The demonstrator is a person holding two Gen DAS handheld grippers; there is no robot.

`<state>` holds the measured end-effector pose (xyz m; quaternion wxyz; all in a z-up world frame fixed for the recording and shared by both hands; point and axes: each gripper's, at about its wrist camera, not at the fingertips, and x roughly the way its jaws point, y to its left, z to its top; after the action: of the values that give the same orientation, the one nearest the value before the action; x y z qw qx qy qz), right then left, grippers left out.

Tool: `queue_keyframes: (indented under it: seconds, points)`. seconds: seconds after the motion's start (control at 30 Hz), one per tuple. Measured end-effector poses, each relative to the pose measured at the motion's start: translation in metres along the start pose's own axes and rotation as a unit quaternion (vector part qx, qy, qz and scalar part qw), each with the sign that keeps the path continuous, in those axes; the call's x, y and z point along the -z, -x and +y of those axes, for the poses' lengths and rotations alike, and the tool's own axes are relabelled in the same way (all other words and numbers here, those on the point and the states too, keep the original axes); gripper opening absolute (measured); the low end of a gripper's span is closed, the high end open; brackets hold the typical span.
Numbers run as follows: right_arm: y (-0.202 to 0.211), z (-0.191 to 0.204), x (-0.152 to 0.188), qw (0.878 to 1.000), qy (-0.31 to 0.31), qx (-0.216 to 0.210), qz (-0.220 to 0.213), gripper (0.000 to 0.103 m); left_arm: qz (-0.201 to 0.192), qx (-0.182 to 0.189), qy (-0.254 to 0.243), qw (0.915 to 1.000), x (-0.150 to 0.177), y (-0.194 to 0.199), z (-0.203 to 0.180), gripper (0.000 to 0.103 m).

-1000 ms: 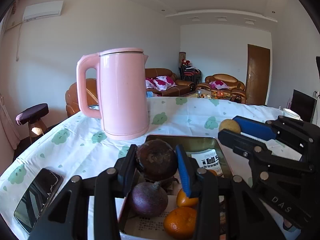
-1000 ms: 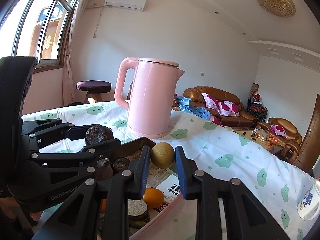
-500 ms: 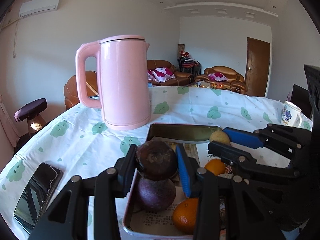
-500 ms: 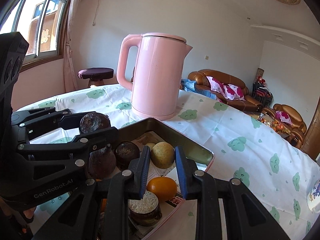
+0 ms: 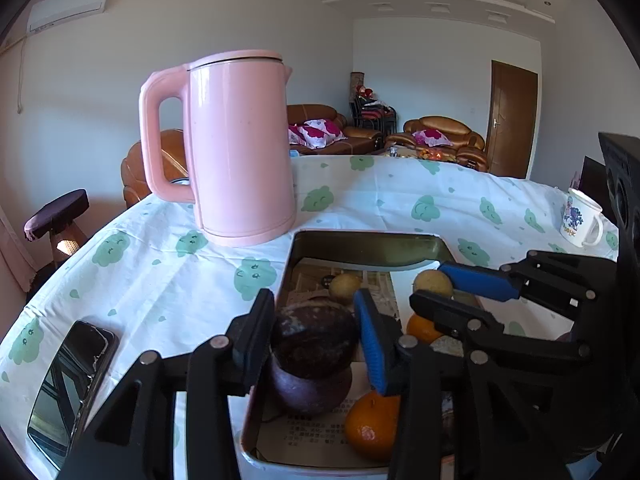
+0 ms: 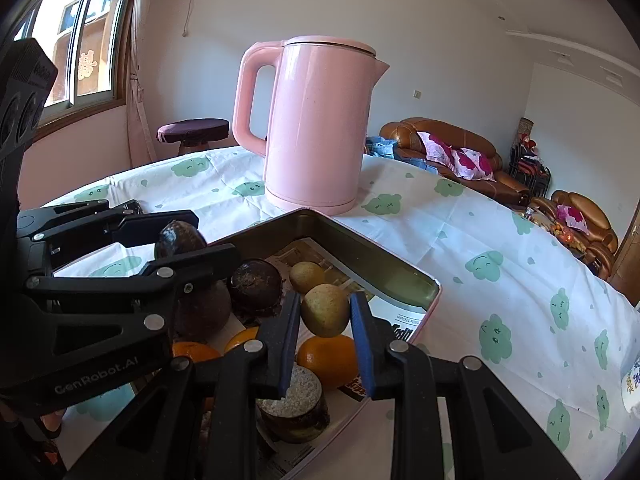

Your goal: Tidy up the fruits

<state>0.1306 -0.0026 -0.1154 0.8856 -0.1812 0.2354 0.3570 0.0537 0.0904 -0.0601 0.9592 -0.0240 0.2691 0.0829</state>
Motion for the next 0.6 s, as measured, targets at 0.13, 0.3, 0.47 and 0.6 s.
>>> queue_keyframes:
  seconds: [0.13,0.3,0.47,0.6]
  points:
    - [0.0,-0.002,0.001,1.0,-0.004,0.0,0.005,0.028,-0.005,-0.008,0.001,1.0,-0.001,0.004,0.001,0.058]
    - [0.01,0.0,0.002,1.0,-0.005,0.002,-0.012,0.059,-0.03,-0.007,0.003,0.9995,-0.004,0.022,0.001,0.076]
    - [0.025,-0.003,0.001,0.999,-0.013,0.011,-0.03,0.06,-0.052,0.001,0.0,0.9987,-0.01,0.039,-0.002,0.079]
    - [0.037,-0.012,0.005,0.999,-0.026,0.024,-0.037,0.06,-0.067,0.0,0.0,0.9978,-0.013,0.048,-0.004,0.09]
